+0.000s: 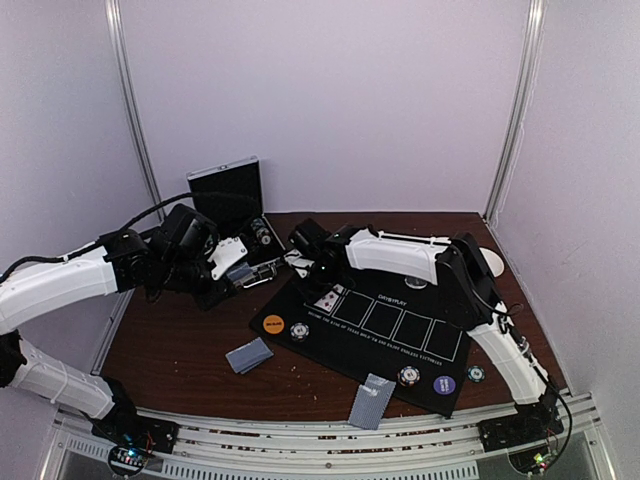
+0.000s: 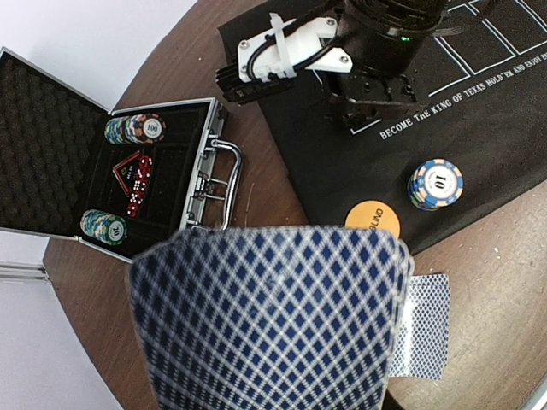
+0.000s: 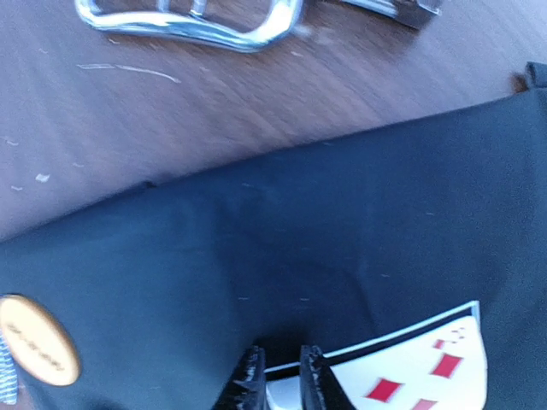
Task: Distribute texas hold em gaming equipment
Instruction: Adjust the poker card in the community card area, then pick up the poker card from the face-down deck piles.
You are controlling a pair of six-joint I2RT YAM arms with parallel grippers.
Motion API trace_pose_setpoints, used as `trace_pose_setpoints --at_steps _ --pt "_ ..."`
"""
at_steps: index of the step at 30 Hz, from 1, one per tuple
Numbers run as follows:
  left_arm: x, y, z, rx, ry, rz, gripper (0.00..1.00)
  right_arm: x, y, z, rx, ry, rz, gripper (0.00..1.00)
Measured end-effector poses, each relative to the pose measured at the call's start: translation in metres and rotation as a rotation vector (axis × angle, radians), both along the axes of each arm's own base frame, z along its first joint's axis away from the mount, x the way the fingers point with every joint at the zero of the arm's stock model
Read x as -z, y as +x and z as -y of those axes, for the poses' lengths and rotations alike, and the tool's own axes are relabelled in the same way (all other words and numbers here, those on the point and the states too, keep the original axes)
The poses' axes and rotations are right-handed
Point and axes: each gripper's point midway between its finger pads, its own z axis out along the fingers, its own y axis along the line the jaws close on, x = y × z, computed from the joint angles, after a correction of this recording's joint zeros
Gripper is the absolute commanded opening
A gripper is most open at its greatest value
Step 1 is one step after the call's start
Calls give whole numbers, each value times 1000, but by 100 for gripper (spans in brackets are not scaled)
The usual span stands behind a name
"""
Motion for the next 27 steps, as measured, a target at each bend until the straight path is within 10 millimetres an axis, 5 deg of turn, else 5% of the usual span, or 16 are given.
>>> trace_pose_setpoints --at_steps 4,7,12,15,18,27 --pt "0 -1 1 6 -2 -3 40 -21 -9 -17 -24 115 -49 56" --pt "0 -2 2 18 -4 -6 40 -66 -10 -31 -27 271 -48 73" --pt "1 -3 4 39 -1 -7 40 -179 -31 -35 -76 649 -42 78" --pt "1 -4 5 50 -2 -9 40 -227 -35 -31 -101 851 -62 82" --pt "1 -5 6 57 -3 -12 40 -235 -36 -32 -129 934 -95 85" --pt "0 -6 9 73 -11 -13 40 -202 -70 -61 -204 950 -261 85"
